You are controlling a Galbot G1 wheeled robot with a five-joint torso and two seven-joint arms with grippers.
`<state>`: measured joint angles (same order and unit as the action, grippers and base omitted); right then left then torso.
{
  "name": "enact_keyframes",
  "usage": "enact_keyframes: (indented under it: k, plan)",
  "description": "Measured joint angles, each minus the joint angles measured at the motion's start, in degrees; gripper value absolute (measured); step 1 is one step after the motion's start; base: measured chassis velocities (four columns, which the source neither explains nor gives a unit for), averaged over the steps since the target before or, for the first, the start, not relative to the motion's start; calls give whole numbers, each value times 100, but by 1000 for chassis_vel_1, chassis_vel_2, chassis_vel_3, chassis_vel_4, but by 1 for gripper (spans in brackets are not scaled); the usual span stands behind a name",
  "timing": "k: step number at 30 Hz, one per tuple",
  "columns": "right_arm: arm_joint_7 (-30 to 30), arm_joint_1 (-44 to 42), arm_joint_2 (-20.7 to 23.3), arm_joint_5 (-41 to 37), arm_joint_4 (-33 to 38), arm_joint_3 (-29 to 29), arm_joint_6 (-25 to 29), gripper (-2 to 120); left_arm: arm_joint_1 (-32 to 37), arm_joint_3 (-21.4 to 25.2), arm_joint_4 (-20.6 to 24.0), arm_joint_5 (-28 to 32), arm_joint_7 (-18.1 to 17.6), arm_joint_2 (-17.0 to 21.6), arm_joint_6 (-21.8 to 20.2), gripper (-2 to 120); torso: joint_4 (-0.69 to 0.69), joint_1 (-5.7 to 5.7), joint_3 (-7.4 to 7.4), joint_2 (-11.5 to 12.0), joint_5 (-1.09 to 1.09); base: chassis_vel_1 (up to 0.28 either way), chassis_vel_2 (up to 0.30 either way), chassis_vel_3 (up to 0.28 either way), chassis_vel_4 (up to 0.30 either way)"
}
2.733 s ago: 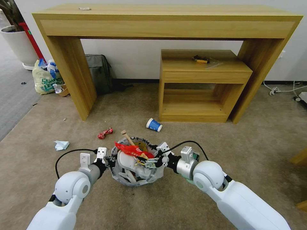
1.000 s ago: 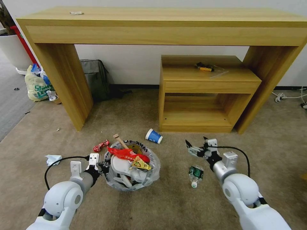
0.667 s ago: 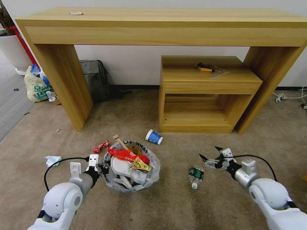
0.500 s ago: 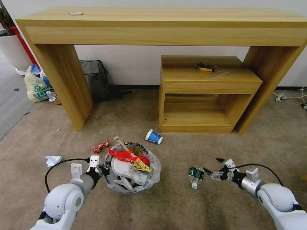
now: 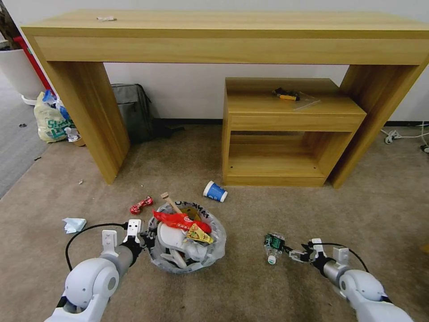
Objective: Pick up the trash bin and place the garbage on the floor into it.
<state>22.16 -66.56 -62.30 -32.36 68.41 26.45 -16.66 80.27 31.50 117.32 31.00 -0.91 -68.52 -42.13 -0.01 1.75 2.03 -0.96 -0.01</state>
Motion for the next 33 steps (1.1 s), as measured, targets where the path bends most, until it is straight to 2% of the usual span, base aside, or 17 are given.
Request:
enact_keyframes:
  k: [8, 21, 33]
  plan:
    - [50, 313, -259, 69, -554, -141, 162, 100, -3, -34, -19, 4, -3, 11, 0, 0, 0, 0, 0, 0, 0, 0, 0, 0, 0]
    - [-240, 884, -774, 279, -1312, -313, 432, 100, -4, -51, -38, 12, 7, 38, 0, 0, -2, 0, 0, 0, -3, 0, 0, 0, 0]
    - [-330, 1250, -919, 300, -1721, -448, 481, 100, 1, -60, -16, 11, 3, 37, 0, 0, -2, -1, -1, -1, -1, 0, 0, 0, 0]
